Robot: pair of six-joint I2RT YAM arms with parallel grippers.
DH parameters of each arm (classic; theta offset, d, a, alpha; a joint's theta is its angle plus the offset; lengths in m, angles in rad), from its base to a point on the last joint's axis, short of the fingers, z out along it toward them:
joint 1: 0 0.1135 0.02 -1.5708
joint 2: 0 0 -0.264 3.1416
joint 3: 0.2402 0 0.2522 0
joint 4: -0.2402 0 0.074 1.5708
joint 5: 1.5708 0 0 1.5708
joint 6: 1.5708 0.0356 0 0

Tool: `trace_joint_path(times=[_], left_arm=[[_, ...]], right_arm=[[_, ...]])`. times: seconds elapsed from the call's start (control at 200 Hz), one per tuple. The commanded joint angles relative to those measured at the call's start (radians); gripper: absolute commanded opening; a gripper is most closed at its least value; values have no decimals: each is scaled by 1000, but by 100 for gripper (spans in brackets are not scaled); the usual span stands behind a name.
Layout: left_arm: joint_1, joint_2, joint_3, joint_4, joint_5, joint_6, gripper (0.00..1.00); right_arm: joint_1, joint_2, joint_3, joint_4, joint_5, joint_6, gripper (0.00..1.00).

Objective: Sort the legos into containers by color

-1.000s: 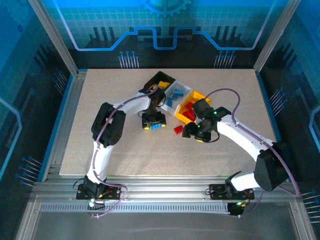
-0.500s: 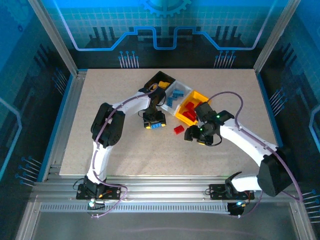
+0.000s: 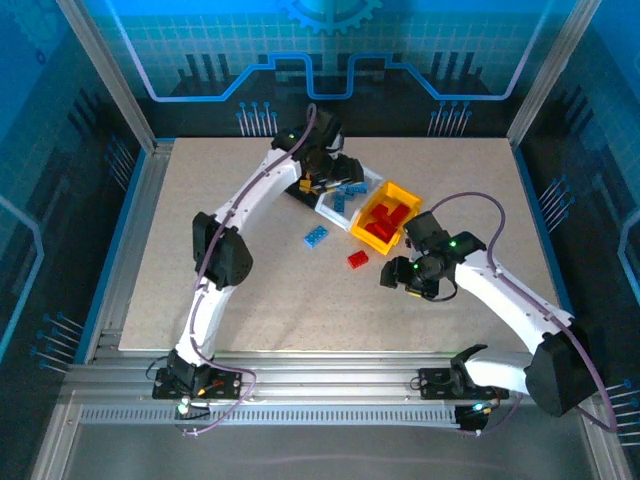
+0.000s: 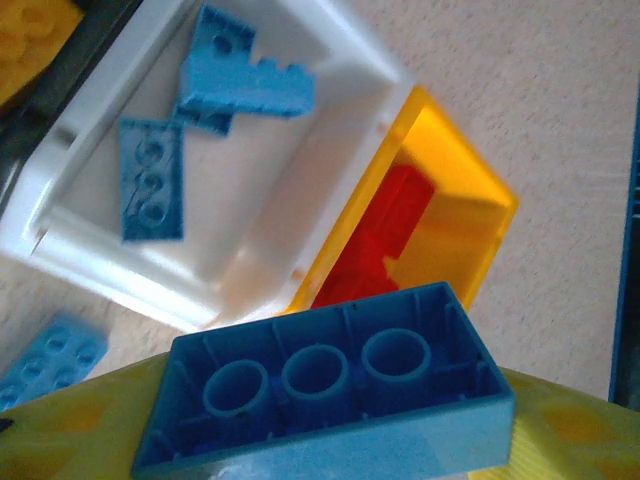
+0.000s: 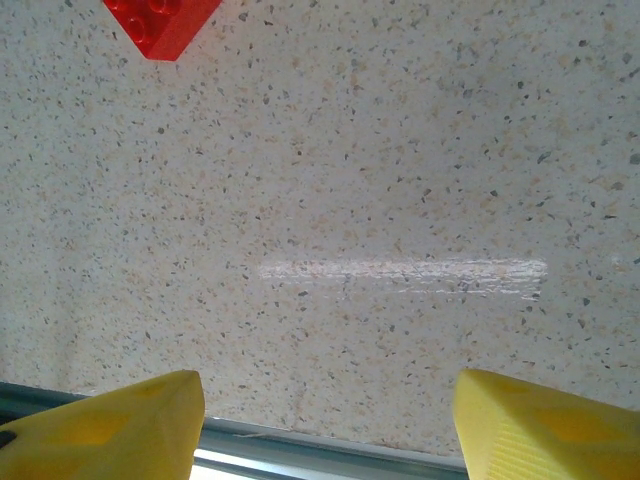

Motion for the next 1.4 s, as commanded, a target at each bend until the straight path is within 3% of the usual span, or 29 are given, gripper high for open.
trace_joint_path(times=[0.0, 0.435, 0.57, 0.935, 1.256, 1.396], left_arm=[[13, 109, 51, -53, 46, -27, 61], [46, 151, 43, 57, 79, -90, 63], [45, 155, 40, 60, 91, -92, 73], [48, 145, 38, 59, 108, -84, 79], [50, 46, -56, 33, 77, -32, 80], [49, -59, -187, -26, 1, 56, 82]], right_arm=[[-13, -20, -12, -28, -15, 6, 68], [-30, -35, -45, -33, -27, -4, 68], [-30, -44, -48, -33, -27, 5, 68], [-30, -57, -61, -23, -40, 31, 68], [-24, -36, -46, -10, -52, 29, 68], [-15, -40, -54, -4, -47, 36, 68]])
